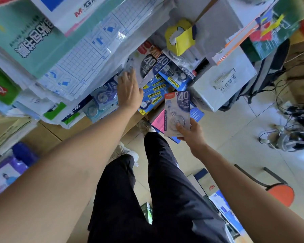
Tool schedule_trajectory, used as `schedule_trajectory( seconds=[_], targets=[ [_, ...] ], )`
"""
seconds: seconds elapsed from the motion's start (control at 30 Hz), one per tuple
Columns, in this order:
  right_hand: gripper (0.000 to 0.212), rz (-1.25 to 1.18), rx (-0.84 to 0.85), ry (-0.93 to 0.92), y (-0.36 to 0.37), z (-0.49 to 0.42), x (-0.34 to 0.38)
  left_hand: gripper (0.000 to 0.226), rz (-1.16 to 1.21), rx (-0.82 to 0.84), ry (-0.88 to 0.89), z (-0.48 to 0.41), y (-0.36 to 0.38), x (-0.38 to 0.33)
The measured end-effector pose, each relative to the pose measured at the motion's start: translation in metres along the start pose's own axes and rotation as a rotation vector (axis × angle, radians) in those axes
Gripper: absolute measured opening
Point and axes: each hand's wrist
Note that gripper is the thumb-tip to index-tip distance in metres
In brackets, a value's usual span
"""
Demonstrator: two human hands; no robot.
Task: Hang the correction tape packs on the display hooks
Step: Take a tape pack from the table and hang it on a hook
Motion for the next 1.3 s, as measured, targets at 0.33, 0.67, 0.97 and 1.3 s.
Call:
schedule_trajectory(
  seconds=[0.33, 0.67, 0.97, 1.3],
  targets=[
    [0.023, -0.023, -0.016, 0.008, 0.001, 0.0, 0.0, 0.053, 0.027, -0.053, 0.049, 0.001, 0.005, 0.012],
    [0.023, -0.016, -0.013, 0.001, 0.01, -0.005, 0.006, 0.084, -0.096, -0.04, 0.106, -0.005, -0.005, 0.022],
    [0.026, 0.01, -0.016, -0.005, 0.007, -0.008, 0.003, 0.087, -0.094, -0.077, 0.101, -0.008, -0.004, 0.026],
    [0.023, -0.004, -0.003, -0.013, 0.002, 0.001, -0.005, 0.049, 0.295, -0.013, 0.059, 0.017, -0.013, 0.026]
  ],
)
Point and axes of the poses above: each hand's wrist, its own z-axis away from the middle knuckle, its own y-axis out of the palm, x = y × z, and after that the axes turned 3 degrees about -x, right-handed
